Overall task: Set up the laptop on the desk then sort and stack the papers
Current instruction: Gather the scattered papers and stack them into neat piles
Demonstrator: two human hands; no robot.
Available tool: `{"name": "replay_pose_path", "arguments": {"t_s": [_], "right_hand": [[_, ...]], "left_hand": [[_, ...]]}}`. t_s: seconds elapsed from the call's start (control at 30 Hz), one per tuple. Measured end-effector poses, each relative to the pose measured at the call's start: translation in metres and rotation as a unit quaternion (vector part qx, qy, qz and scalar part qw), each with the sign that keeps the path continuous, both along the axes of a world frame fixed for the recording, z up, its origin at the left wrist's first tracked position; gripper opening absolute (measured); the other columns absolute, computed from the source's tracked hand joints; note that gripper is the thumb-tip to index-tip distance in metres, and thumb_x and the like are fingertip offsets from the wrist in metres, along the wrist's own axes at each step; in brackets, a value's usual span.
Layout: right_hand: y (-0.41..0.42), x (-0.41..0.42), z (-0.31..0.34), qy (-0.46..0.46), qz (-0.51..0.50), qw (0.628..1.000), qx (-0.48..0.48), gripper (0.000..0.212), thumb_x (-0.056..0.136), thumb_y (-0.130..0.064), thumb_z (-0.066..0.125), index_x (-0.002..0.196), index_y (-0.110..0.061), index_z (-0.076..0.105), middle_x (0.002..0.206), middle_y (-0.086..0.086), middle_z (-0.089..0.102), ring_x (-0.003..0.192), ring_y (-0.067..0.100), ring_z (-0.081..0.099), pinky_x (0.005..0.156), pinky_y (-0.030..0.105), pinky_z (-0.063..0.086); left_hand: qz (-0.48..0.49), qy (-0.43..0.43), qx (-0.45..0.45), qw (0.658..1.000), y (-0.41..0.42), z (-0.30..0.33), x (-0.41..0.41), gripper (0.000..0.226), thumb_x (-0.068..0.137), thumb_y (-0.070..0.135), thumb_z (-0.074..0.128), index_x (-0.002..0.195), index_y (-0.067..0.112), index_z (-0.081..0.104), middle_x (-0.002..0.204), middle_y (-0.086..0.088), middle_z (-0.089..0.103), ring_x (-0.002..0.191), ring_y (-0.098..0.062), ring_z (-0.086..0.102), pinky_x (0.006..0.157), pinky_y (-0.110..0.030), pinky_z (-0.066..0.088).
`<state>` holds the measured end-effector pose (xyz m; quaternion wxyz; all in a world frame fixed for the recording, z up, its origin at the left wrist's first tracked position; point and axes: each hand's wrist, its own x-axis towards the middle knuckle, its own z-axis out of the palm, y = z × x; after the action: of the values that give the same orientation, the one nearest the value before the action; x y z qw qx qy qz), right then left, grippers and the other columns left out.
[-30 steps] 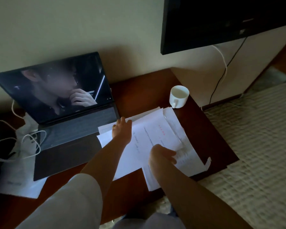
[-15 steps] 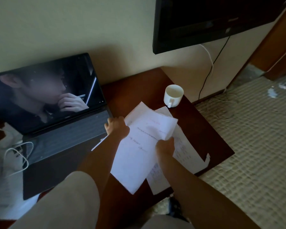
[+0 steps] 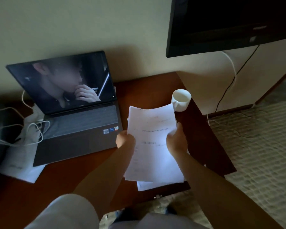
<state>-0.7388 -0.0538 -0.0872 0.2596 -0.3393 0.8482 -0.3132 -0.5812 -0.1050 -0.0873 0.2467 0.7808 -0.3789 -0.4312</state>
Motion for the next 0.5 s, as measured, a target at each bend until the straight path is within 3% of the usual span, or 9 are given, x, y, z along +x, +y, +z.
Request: {"name": "replay_pose_path", "arguments": {"t_s": [0.1,0.2,0.33,0.5], "right_hand": [[-0.007,-0.017,-0.007,0.001,0.091,0.996,0.018,0.061,0.091,-0.006,0.047,0.147,-0.017,0.026,0.141,0.008,0.043,0.126,0.030,0.047,0.097,0.038,0.044],[-0.009,-0.028,-0.017,0.064,0.154,0.981,0.095,0.057,0.086,-0.005,0.048,0.141,-0.012,0.036,0.136,0.013,0.043,0.124,0.032,0.046,0.099,0.041,0.045],[-0.006,-0.035,-0.021,0.124,0.129,0.977,0.115,0.043,0.084,-0.009,0.051,0.126,-0.007,0.048,0.128,0.014,0.046,0.120,0.033,0.043,0.095,0.039,0.042],[-0.005,-0.035,-0.025,0.061,0.106,0.979,0.163,0.044,0.084,-0.012,0.051,0.127,-0.005,0.046,0.134,0.011,0.038,0.124,0.031,0.036,0.098,0.038,0.040]], "left_hand": [[0.030,0.018,0.013,0.999,0.017,-0.008,-0.010,0.032,0.093,0.005,0.042,0.115,0.011,0.064,0.112,-0.013,0.066,0.102,-0.031,0.063,0.090,-0.042,0.054],[-0.015,-0.054,0.042,0.998,0.029,-0.018,-0.017,0.037,0.090,0.011,0.045,0.124,0.014,0.059,0.125,-0.011,0.058,0.114,-0.031,0.054,0.098,-0.042,0.048],[-0.017,-0.114,0.044,0.992,0.035,-0.019,-0.021,0.046,0.089,0.011,0.048,0.133,0.022,0.050,0.133,-0.010,0.046,0.120,-0.031,0.041,0.102,-0.044,0.039],[-0.055,-0.080,0.050,0.994,0.036,-0.020,-0.034,0.050,0.087,0.013,0.049,0.135,0.026,0.046,0.128,-0.008,0.044,0.117,-0.030,0.040,0.098,-0.045,0.046]]}}
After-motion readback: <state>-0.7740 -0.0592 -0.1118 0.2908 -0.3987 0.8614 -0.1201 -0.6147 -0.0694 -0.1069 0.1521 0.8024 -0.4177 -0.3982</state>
